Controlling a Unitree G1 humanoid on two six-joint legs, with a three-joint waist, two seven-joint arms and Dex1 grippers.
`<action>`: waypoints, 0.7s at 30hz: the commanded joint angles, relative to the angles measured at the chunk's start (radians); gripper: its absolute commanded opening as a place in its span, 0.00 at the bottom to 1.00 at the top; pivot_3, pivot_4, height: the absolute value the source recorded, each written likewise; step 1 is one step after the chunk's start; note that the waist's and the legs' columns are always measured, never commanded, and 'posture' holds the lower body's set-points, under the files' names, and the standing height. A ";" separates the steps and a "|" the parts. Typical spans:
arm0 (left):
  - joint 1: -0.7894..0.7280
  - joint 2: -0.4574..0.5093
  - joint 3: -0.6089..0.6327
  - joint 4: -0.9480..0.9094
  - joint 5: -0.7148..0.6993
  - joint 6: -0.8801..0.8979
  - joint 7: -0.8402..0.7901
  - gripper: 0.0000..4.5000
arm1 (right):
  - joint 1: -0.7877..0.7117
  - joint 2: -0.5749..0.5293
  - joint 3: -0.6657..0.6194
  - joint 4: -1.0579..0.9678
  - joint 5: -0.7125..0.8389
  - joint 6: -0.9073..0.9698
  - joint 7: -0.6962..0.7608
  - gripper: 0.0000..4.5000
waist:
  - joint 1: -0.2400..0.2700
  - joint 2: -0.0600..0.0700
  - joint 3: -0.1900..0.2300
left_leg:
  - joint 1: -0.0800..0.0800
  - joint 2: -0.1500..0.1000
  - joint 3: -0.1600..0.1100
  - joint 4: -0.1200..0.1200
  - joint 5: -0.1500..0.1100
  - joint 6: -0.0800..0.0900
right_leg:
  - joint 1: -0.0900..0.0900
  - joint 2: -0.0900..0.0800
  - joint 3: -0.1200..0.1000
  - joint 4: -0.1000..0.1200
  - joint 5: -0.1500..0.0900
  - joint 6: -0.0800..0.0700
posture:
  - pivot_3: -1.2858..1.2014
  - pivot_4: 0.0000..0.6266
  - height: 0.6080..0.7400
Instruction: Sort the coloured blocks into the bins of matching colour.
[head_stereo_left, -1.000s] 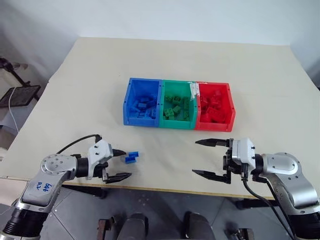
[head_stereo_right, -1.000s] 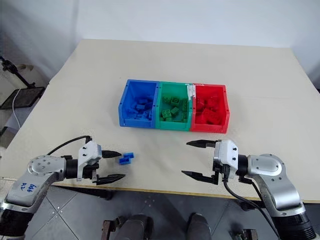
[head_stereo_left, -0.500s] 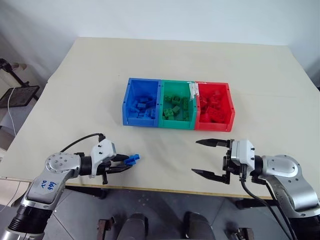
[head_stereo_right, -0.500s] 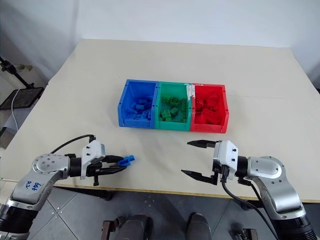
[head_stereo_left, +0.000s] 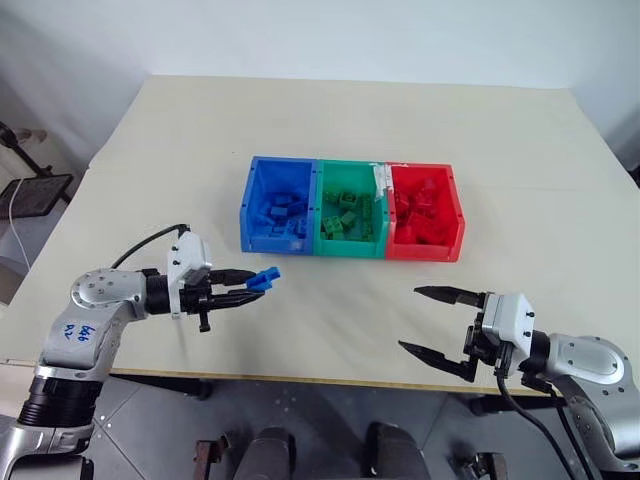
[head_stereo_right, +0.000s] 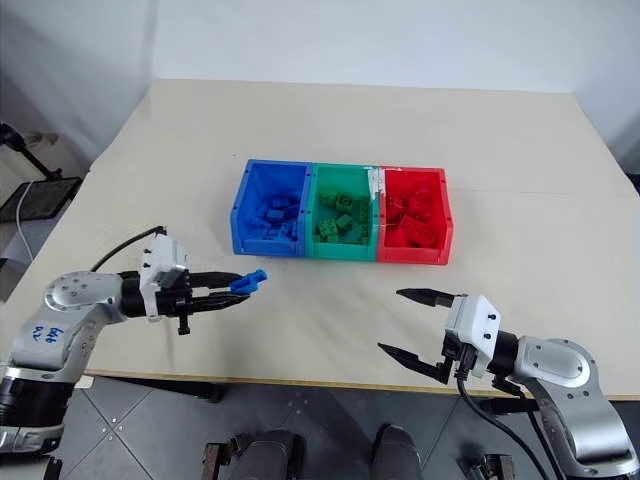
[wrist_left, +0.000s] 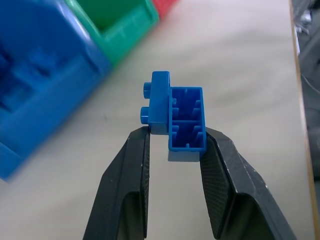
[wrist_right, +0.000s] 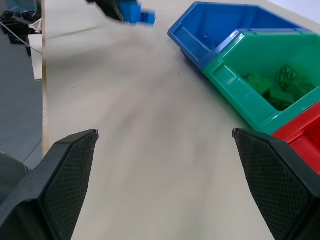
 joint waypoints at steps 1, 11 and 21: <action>0.000 0.006 -0.053 0.064 0.097 -0.119 -0.014 0.23 | -0.003 -0.012 -0.023 -0.036 0.008 -0.001 -0.011 1.00 | 0.003 0.000 0.000 | 0.000 0.000 0.000 0.000 0.000 0.000 | 0.000 0.000 0.000 0.000 0.000 0.000 | 0.52 0.24 1.00; 0.025 -0.030 -0.070 0.153 0.132 -0.229 -0.019 0.53 | -0.015 -0.015 -0.008 -0.044 0.004 0.015 -0.015 1.00 | 0.004 0.000 0.000 | -0.001 0.000 0.000 0.001 0.000 0.000 | 0.000 0.000 0.000 0.000 0.000 0.000 | 0.52 0.24 1.00; 0.117 0.027 -0.039 0.067 0.121 -0.203 -0.016 1.00 | -0.013 -0.018 0.001 -0.041 0.008 0.026 -0.003 1.00 | 0.001 0.000 0.000 | 0.000 0.000 0.000 0.000 0.000 0.000 | 0.000 0.000 0.000 0.000 0.000 0.000 | 0.52 0.24 1.00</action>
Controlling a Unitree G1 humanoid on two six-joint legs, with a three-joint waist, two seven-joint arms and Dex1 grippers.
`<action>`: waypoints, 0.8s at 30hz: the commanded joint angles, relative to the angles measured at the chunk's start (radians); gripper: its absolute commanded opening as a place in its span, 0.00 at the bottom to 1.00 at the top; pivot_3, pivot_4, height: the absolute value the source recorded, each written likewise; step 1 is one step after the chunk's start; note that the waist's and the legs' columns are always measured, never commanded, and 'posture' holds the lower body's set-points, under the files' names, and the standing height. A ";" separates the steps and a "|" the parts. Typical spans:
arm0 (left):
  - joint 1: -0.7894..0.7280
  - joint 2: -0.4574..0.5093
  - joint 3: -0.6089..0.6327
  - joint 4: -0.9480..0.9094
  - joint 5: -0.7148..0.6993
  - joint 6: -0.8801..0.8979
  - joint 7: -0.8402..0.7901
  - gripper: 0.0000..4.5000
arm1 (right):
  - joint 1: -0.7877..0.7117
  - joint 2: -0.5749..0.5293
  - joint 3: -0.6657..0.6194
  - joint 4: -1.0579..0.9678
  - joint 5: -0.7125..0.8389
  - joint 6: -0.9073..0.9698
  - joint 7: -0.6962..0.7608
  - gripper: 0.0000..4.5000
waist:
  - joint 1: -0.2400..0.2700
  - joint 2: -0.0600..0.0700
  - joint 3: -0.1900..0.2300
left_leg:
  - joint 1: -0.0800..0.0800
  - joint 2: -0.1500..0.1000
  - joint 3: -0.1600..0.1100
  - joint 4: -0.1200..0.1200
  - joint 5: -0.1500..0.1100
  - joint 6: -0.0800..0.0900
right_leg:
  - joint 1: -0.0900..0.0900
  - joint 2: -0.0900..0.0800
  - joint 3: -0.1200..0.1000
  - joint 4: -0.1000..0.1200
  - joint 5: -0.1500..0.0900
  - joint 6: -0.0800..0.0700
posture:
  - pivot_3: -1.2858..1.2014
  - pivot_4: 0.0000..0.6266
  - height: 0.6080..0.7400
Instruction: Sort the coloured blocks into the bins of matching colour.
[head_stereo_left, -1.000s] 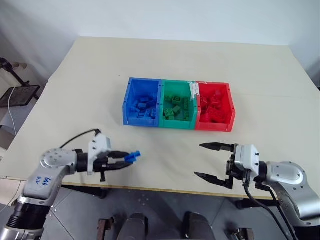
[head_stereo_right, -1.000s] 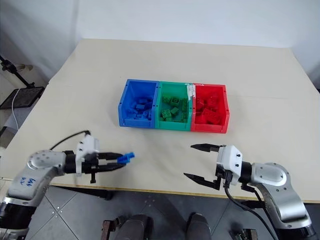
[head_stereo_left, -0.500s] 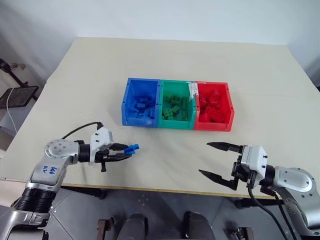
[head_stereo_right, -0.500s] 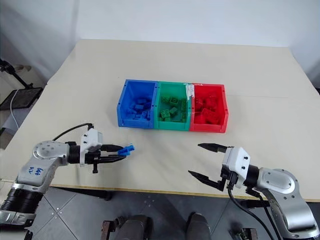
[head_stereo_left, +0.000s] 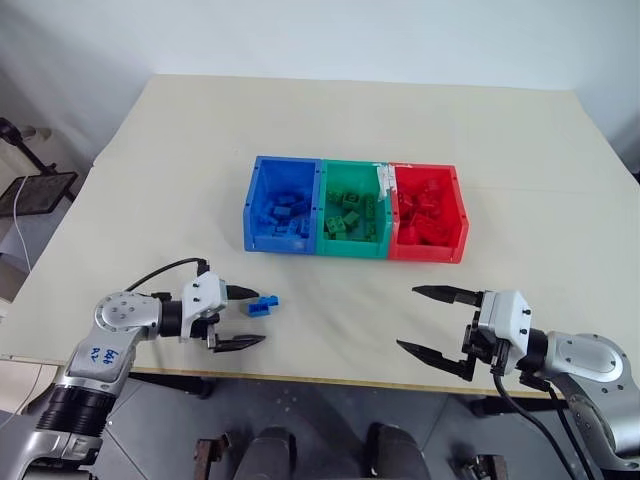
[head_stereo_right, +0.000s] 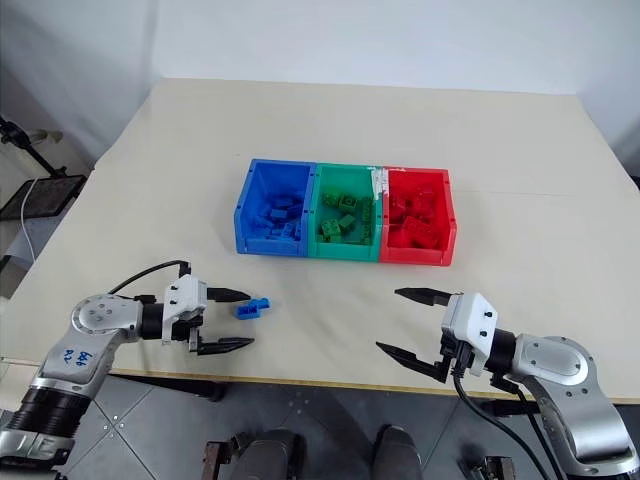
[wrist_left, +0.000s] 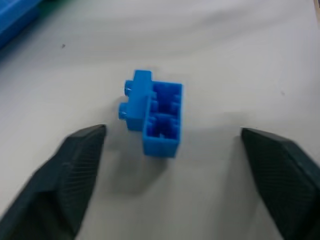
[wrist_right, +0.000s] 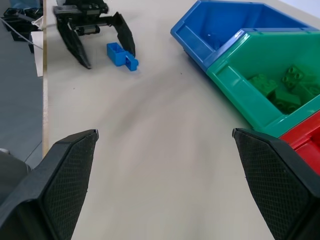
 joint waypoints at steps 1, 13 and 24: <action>0.038 0.018 0.017 -0.043 -0.010 0.040 0.002 1.00 | -0.007 -0.003 -0.003 -0.030 0.008 -0.011 0.000 1.00 | -0.001 0.000 0.000 | 0.000 0.000 0.000 0.000 0.000 0.000 | 0.000 0.000 0.000 0.000 0.000 0.000 | 0.52 0.24 1.00; 0.040 0.005 0.001 -0.094 -0.004 0.100 0.028 0.37 | -0.035 0.014 0.026 -0.023 0.006 -0.014 -0.014 1.00 | 0.001 0.000 0.000 | 0.000 0.000 0.000 0.000 0.000 0.000 | 0.000 0.000 0.000 0.000 0.000 0.000 | 0.52 0.24 1.00; 0.009 -0.024 0.029 -0.078 -0.051 0.065 -0.003 0.09 | -0.033 0.020 0.020 -0.019 0.013 -0.018 -0.018 1.00 | 0.002 0.000 0.000 | -0.001 0.000 0.000 0.000 0.000 0.000 | 0.000 0.000 0.000 0.000 0.000 0.000 | 0.52 0.24 1.00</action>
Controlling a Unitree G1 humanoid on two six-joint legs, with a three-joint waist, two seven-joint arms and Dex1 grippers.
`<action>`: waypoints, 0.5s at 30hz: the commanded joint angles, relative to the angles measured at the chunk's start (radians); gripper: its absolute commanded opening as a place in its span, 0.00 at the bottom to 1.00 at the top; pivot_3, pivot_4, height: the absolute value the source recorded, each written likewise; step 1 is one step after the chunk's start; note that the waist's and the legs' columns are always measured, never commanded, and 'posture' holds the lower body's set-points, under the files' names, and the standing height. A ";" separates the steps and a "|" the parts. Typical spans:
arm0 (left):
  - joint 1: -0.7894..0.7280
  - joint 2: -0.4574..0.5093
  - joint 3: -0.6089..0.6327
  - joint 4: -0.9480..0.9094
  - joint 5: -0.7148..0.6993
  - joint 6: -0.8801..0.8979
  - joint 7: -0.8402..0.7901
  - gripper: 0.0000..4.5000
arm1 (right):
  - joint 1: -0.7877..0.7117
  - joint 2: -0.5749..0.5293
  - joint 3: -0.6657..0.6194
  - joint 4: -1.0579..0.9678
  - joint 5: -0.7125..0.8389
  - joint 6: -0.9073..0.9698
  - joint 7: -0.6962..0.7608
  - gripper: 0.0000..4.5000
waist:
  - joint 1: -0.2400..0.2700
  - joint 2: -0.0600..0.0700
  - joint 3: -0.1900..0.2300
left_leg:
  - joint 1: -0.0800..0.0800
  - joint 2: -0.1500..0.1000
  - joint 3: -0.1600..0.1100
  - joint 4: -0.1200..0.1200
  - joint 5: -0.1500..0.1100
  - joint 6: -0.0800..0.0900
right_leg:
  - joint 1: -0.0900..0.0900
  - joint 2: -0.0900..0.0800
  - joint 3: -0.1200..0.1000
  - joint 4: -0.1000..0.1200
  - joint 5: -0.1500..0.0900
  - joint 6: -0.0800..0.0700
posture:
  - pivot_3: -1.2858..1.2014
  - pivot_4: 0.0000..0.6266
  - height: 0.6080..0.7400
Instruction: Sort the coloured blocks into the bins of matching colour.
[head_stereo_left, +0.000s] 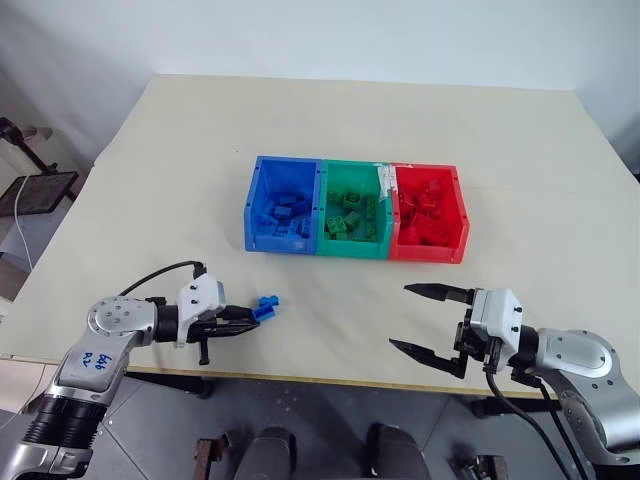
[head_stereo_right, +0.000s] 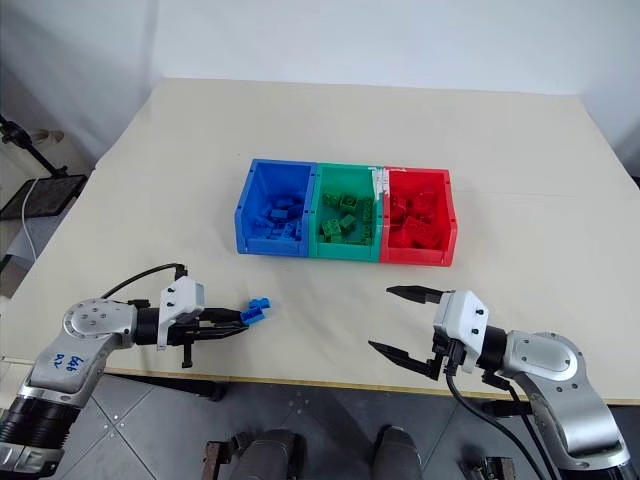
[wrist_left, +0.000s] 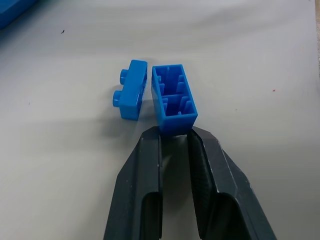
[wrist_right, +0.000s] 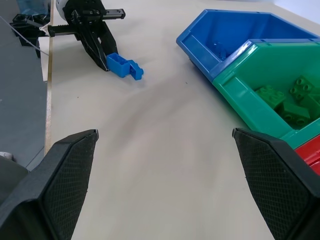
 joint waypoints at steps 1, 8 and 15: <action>-0.021 -0.020 0.041 -0.008 -0.073 -0.027 -0.036 0.09 | 0.007 0.011 -0.027 -0.027 0.022 -0.015 -0.014 1.00 | 0.000 0.000 0.000 | 0.000 0.000 0.000 0.000 0.000 0.000 | 0.000 0.000 0.000 0.000 0.000 0.000 | 0.52 0.24 1.00; -0.188 -0.112 0.127 -0.007 -0.179 0.046 0.080 0.09 | 0.048 0.059 -0.169 -0.079 0.126 0.050 -0.153 1.00 | 0.004 0.000 0.000 | -0.001 0.000 0.000 0.001 0.000 0.000 | 0.000 0.000 0.000 0.000 0.000 0.000 | 0.52 0.24 1.00; -0.458 -0.238 0.061 0.208 -0.052 0.087 0.285 0.09 | 0.063 0.085 -0.253 -0.075 0.117 0.035 -0.226 1.00 | 0.003 0.000 0.000 | 0.000 -0.001 0.000 0.001 0.000 0.000 | 0.000 0.000 0.000 0.000 0.000 0.000 | 0.52 0.24 1.00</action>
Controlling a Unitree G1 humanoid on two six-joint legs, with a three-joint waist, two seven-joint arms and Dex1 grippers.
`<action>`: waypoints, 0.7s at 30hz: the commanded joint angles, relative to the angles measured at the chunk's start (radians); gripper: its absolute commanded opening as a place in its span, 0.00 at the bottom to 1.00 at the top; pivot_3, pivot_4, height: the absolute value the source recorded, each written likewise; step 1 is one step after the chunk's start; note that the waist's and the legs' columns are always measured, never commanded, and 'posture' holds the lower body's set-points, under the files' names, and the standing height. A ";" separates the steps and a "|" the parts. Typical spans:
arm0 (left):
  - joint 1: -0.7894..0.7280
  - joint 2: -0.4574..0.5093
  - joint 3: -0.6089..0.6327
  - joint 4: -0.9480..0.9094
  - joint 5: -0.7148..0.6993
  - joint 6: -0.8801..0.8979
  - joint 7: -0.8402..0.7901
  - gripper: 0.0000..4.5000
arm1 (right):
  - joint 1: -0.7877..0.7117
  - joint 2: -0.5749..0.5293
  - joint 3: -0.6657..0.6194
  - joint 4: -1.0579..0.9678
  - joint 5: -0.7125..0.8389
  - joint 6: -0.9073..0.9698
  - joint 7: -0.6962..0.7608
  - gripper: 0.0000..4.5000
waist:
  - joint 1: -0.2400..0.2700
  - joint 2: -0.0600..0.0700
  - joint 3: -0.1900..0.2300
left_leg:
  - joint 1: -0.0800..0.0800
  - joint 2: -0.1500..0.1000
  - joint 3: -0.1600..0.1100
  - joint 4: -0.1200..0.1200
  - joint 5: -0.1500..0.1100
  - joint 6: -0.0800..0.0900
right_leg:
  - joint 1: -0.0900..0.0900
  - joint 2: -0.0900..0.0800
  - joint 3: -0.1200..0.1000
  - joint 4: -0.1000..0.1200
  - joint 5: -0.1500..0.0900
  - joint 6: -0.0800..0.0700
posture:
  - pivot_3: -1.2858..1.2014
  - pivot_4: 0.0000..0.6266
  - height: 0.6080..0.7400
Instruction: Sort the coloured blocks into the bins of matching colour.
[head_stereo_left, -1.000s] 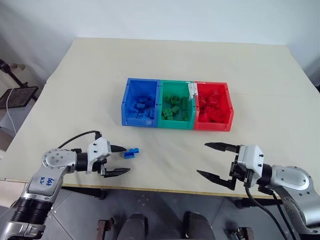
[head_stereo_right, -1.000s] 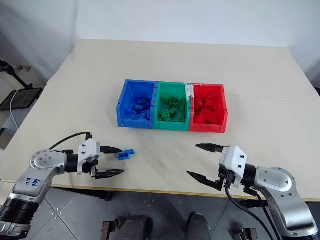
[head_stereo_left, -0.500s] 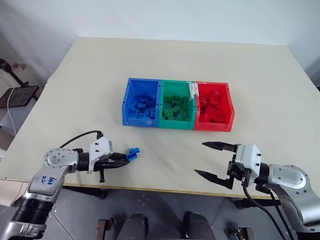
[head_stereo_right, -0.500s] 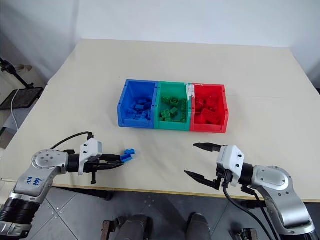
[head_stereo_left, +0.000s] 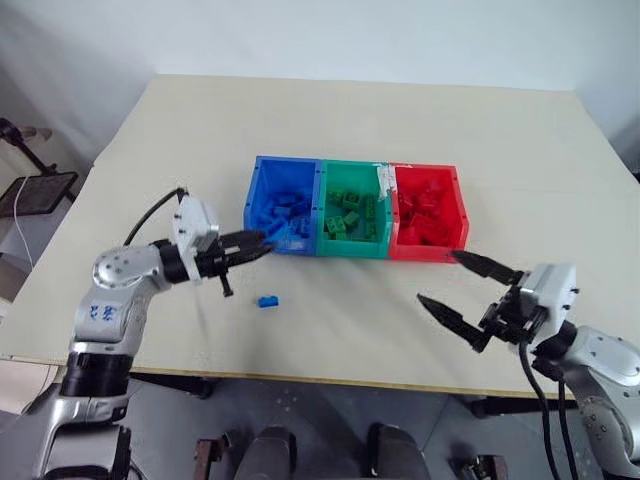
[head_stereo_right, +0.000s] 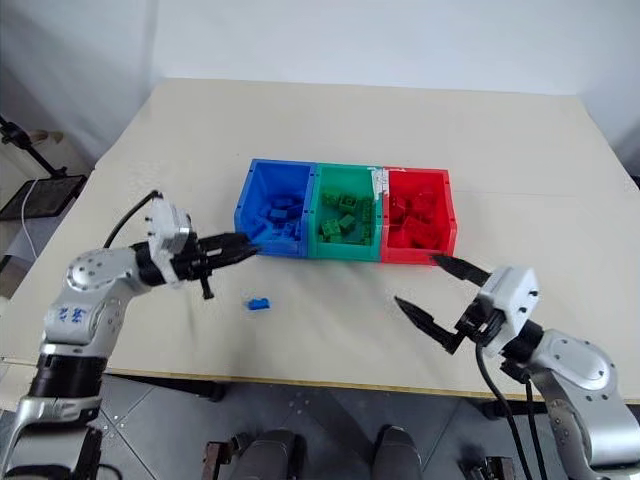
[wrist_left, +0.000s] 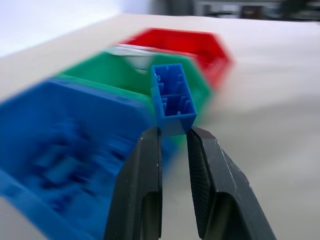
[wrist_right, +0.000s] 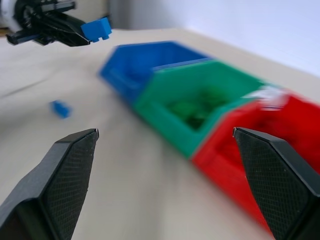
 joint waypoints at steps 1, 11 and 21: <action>-0.132 -0.061 -0.025 0.141 0.082 -0.015 0.123 0.09 | 0.009 0.002 -0.031 -0.020 -0.013 -0.035 -0.005 1.00 | 0.002 0.000 0.000 | 0.000 0.000 0.000 0.000 0.000 0.000 | 0.000 0.000 0.000 0.000 0.000 0.000 | 0.52 0.24 1.00; -0.199 -0.064 -0.026 0.196 0.100 -0.012 0.099 0.66 | -0.030 0.025 0.063 -0.045 -0.034 -0.035 -0.005 1.00 | -0.022 0.000 0.000 | 0.000 0.000 0.000 -0.002 0.000 0.000 | -0.001 0.000 0.000 0.000 0.000 0.000 | 0.52 0.24 1.00; 0.053 0.178 0.198 0.144 -0.011 -0.171 -0.130 0.99 | -0.176 -0.039 0.202 0.045 -0.089 -0.053 0.143 1.00 | -0.028 0.000 0.000 | 0.000 0.001 0.000 -0.002 0.000 0.000 | -0.001 0.000 0.000 0.000 0.000 0.000 | 0.52 0.24 1.00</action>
